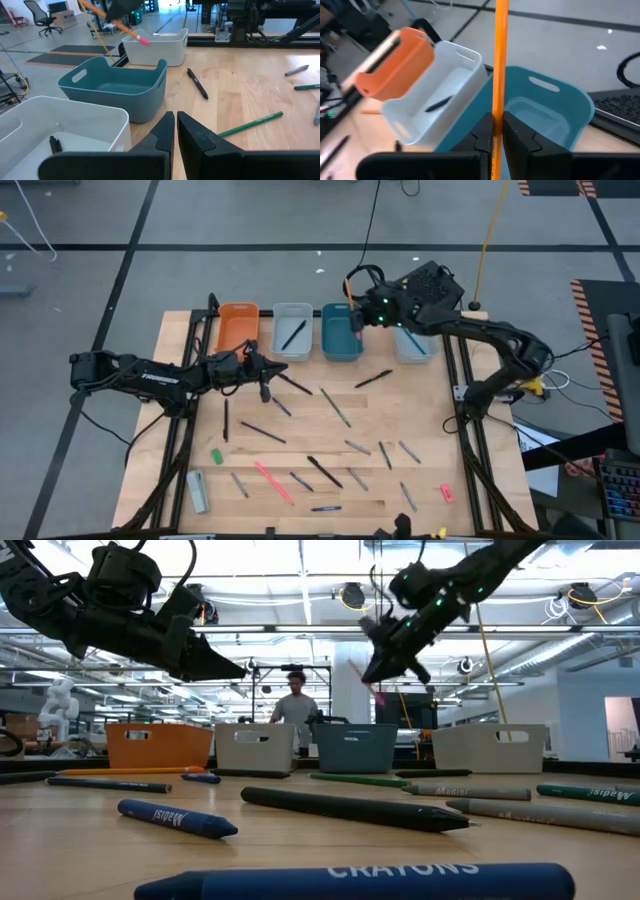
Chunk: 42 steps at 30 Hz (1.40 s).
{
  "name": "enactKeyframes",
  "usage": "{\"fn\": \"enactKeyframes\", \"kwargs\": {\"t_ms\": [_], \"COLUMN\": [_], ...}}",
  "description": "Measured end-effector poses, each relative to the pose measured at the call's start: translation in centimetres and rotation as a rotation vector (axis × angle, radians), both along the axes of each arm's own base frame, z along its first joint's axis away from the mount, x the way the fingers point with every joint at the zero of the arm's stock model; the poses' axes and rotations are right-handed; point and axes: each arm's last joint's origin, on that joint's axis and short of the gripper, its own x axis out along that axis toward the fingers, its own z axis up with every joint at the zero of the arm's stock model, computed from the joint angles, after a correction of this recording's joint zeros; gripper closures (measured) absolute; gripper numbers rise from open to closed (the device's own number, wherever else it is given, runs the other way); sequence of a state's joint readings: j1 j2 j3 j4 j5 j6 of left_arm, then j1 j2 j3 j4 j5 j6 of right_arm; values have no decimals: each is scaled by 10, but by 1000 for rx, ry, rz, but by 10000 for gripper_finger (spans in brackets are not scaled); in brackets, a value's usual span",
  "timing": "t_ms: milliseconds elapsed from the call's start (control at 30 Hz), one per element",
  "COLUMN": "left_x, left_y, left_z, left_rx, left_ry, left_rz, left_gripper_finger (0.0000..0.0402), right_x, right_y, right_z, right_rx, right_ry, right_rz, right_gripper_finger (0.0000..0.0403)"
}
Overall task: Sort crayons/erasers/pens/pencils in bins
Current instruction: Put the orange pencil into the blue bin
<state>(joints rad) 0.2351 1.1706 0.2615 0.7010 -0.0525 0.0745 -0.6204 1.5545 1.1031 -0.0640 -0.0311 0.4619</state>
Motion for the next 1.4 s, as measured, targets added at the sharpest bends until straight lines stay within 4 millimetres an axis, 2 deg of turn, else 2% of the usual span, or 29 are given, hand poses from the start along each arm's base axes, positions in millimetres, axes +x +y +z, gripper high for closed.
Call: {"fn": "enactKeyframes", "kwargs": {"t_ms": [300,500,900,1200,1400], "left_x": [0,0,0,0,0], "left_y": [0,0,0,0,0], "left_z": [0,0,0,0,0], "left_rx": [1,2,2,2,1], "left_ry": [-2,-4,-4,-3,-2], "left_rz": [0,0,0,-1,0], "left_gripper_finger": [376,376,376,376,376], "right_x": [12,17,26,34,38], "right_y": [-15,-15,-11,-10,-11], "right_z": [-48,-67,-65,-87,-89], "right_rx": [81,112,55,60,41], "right_ry": [123,168,142,183,166], "right_rz": [-9,0,75,105,113], "right_gripper_finger": [380,380,380,380,380]}}
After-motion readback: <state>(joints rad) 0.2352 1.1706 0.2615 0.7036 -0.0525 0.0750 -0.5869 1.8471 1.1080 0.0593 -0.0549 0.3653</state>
